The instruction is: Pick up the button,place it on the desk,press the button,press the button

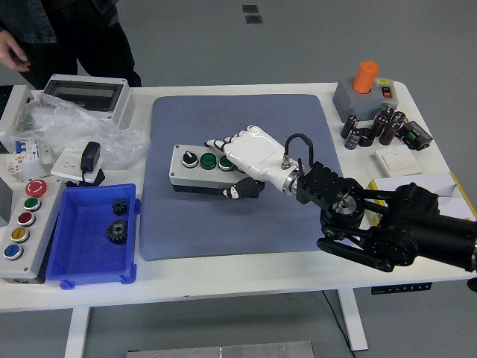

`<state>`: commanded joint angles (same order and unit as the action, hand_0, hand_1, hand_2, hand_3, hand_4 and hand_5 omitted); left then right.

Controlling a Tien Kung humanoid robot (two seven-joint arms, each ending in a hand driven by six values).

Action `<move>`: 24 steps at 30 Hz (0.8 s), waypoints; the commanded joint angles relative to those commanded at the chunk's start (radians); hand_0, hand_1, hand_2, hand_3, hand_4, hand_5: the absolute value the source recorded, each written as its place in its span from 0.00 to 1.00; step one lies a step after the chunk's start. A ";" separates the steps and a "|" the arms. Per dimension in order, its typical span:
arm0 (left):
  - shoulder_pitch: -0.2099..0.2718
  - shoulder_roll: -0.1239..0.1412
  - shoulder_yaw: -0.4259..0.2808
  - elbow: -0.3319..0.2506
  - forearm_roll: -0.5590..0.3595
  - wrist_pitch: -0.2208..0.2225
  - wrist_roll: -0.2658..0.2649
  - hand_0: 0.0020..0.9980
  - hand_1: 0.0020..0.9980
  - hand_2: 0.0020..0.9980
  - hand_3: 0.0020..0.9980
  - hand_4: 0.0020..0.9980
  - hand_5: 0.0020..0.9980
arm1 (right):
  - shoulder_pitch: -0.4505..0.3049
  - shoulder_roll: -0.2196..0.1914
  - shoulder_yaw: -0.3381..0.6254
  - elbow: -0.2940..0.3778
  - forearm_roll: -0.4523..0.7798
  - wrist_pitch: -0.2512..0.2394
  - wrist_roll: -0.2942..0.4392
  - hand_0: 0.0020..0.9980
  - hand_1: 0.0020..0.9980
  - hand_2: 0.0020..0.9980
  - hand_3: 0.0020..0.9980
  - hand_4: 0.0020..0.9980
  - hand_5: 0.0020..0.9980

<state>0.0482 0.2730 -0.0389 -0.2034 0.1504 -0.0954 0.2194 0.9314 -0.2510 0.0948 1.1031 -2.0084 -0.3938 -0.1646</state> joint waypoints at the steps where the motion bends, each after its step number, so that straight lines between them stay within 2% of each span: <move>1: 0.001 -0.001 0.000 0.000 0.000 0.000 0.000 0.68 0.68 0.67 0.66 0.75 0.41 | -0.002 -0.001 0.000 -0.003 0.000 0.001 0.002 0.33 0.53 0.39 0.43 0.30 0.00; 3: 0.002 -0.001 0.001 0.000 -0.003 0.000 0.001 0.68 0.68 0.67 0.66 0.75 0.41 | -0.005 -0.003 -0.001 -0.007 0.001 0.001 0.001 0.33 0.53 0.39 0.43 0.30 0.00; 4: 0.002 -0.002 0.002 0.000 -0.004 0.000 0.001 0.67 0.68 0.67 0.66 0.75 0.41 | -0.008 -0.004 -0.003 -0.007 0.002 0.000 -0.003 0.41 0.54 0.40 0.43 0.30 0.00; 9: 0.001 -0.003 -0.003 0.000 -0.001 -0.001 0.001 0.67 0.68 0.67 0.66 0.75 0.41 | -0.014 -0.006 -0.011 -0.008 0.004 -0.002 -0.018 0.41 0.54 0.40 0.43 0.30 0.00; 10: 0.001 -0.003 -0.004 0.000 0.000 -0.001 0.001 0.67 0.68 0.67 0.66 0.75 0.41 | -0.015 -0.006 -0.011 -0.010 0.004 0.001 -0.019 0.48 0.57 0.53 0.43 0.31 0.00; 15: 0.000 -0.003 -0.005 0.000 0.001 -0.002 0.001 0.67 0.68 0.67 0.66 0.75 0.41 | -0.020 -0.006 -0.013 -0.017 -0.001 0.009 -0.024 0.48 0.57 0.53 0.43 0.31 0.00; 16: 0.001 -0.003 -0.004 0.000 0.000 -0.002 0.001 0.67 0.68 0.67 0.66 0.75 0.41 | -0.021 -0.006 -0.014 -0.018 -0.003 0.010 -0.027 0.54 0.61 0.64 0.44 0.31 0.00; 21: 0.002 -0.002 -0.001 0.000 -0.004 -0.003 0.001 0.67 0.68 0.67 0.66 0.75 0.41 | -0.023 -0.006 -0.021 -0.019 -0.008 0.019 -0.040 0.54 0.61 0.64 0.44 0.31 0.00; 22: 0.002 -0.001 0.000 0.000 -0.005 -0.003 0.002 0.67 0.68 0.67 0.66 0.75 0.41 | -0.023 -0.006 -0.022 -0.019 -0.007 0.023 -0.042 0.57 0.65 0.69 0.46 0.31 0.00; 24: 0.002 -0.001 0.000 0.001 -0.006 -0.004 0.002 0.67 0.68 0.67 0.66 0.75 0.41 | -0.024 -0.006 -0.024 -0.021 -0.005 0.030 -0.046 0.57 0.65 0.69 0.46 0.31 0.00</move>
<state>0.0499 0.2723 -0.0388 -0.2028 0.1448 -0.0993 0.2214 0.9076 -0.2570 0.0706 1.0825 -2.0135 -0.3642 -0.2104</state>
